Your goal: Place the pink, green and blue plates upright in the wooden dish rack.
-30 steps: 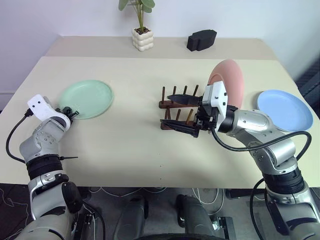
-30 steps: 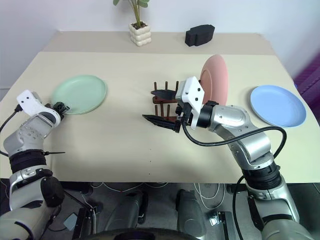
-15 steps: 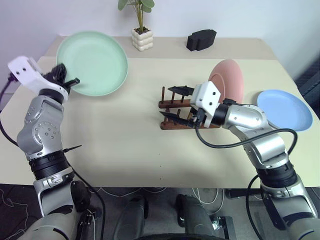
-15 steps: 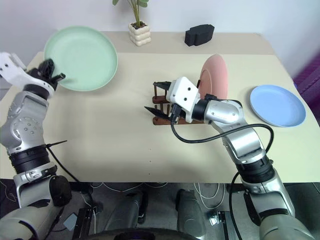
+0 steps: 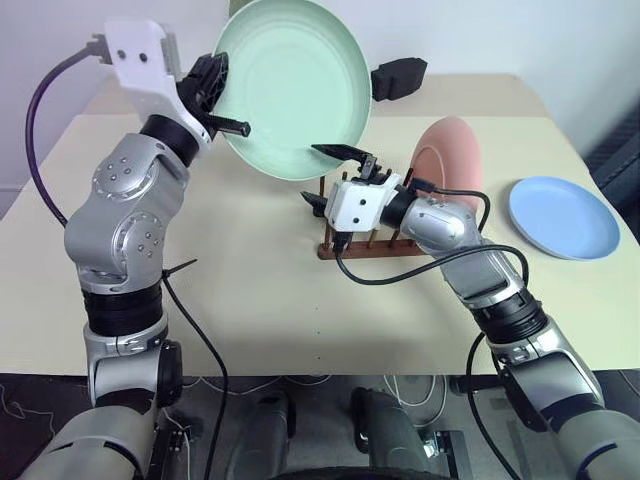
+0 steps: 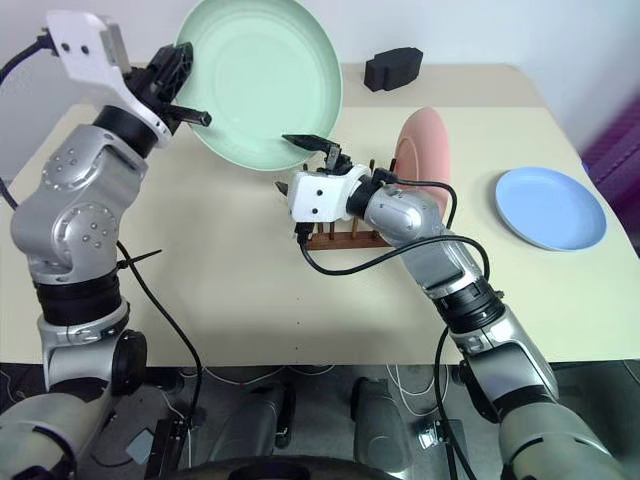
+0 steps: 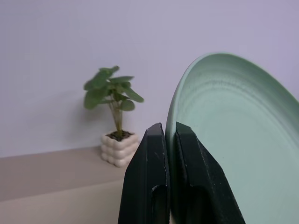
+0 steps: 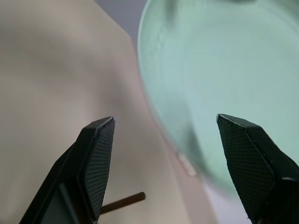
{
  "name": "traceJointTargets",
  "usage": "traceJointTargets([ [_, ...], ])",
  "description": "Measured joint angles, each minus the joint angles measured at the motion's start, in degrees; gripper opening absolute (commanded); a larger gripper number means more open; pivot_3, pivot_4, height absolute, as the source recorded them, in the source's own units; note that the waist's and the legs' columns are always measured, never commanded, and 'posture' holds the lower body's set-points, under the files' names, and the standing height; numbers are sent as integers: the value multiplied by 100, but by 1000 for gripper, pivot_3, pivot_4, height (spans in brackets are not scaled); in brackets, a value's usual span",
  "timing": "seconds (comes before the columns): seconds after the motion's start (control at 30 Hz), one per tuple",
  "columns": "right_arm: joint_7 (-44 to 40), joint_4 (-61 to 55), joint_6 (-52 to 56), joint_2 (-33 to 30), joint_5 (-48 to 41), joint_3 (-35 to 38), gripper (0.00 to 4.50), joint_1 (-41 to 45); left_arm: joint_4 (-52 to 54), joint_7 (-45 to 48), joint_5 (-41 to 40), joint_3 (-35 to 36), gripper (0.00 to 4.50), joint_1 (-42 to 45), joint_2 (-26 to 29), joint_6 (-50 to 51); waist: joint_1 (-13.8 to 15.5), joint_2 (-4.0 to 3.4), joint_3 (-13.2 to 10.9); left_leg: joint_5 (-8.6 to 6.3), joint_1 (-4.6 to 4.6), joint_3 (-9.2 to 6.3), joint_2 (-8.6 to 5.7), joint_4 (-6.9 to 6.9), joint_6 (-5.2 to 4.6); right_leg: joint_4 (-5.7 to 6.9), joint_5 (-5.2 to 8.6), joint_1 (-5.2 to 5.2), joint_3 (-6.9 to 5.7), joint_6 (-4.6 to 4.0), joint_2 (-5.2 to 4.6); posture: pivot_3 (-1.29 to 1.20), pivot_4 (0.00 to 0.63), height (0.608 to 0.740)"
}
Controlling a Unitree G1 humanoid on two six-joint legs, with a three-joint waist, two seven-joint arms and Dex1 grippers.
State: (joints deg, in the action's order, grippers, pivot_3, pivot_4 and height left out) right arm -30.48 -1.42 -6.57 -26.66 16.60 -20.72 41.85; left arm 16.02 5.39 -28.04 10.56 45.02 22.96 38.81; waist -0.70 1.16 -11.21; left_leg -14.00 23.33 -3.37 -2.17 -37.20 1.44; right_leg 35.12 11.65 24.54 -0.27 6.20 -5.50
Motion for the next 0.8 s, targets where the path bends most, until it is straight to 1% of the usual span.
traceJointTargets([
  [0.07,104,103,-165,19,277,-41,3007,56,35,0,-2,-48,0,24,-22,118,-25,0,0,0,-1,-1,1,3,0,0,0,1,0,0,2,0,150,736],
  [0.1,115,141,-217,25,356,-62,2658,63,72,14,-2,-71,0,24,-41,153,-19,0,0,0,-1,-1,1,3,0,0,0,1,0,0,2,0,150,736],
  [0.27,126,219,-435,83,591,-119,140,65,171,34,-21,-60,0,21,-179,290,-13,0,0,0,-1,0,1,3,0,0,0,1,1,0,2,0,150,736],
  [0.3,127,229,-489,80,644,-121,21,64,166,18,-20,-37,0,20,-193,318,-12,0,0,0,-1,0,1,2,1,0,0,1,1,0,2,0,150,736],
  [0.5,175,280,-663,81,799,-114,21,64,165,15,-25,103,0,10,-342,371,-12,-1,0,1,-1,0,1,2,2,0,0,1,1,0,2,0,150,736],
  [0.6,194,287,-703,92,828,-112,0,64,162,7,-188,272,986,10,-533,400,-11,0,0,1,-1,-1,1,2,2,0,0,1,1,0,2,0,150,736],
  [0.7,201,337,-700,105,889,-112,0,64,163,45,-494,491,2537,11,-673,333,-14,0,-1,1,-1,0,1,2,2,0,0,1,1,0,2,0,150,736],
  [0.73,203,347,-700,105,905,-112,0,64,165,71,-552,556,2951,12,-674,285,-18,0,-1,1,-1,0,1,3,2,0,0,1,1,0,2,0,150,736],
  [0.77,214,349,-702,105,910,-110,0,64,166,87,-623,647,3568,11,-672,214,-22,0,-1,1,-2,-1,1,3,2,0,0,1,1,0,2,0,150,736],
  [0.8,219,349,-704,106,910,-106,0,64,166,95,-647,721,4042,12,-660,143,-21,0,-1,1,-2,-1,2,3,2,1,0,1,1,0,2,0,150,736],
])
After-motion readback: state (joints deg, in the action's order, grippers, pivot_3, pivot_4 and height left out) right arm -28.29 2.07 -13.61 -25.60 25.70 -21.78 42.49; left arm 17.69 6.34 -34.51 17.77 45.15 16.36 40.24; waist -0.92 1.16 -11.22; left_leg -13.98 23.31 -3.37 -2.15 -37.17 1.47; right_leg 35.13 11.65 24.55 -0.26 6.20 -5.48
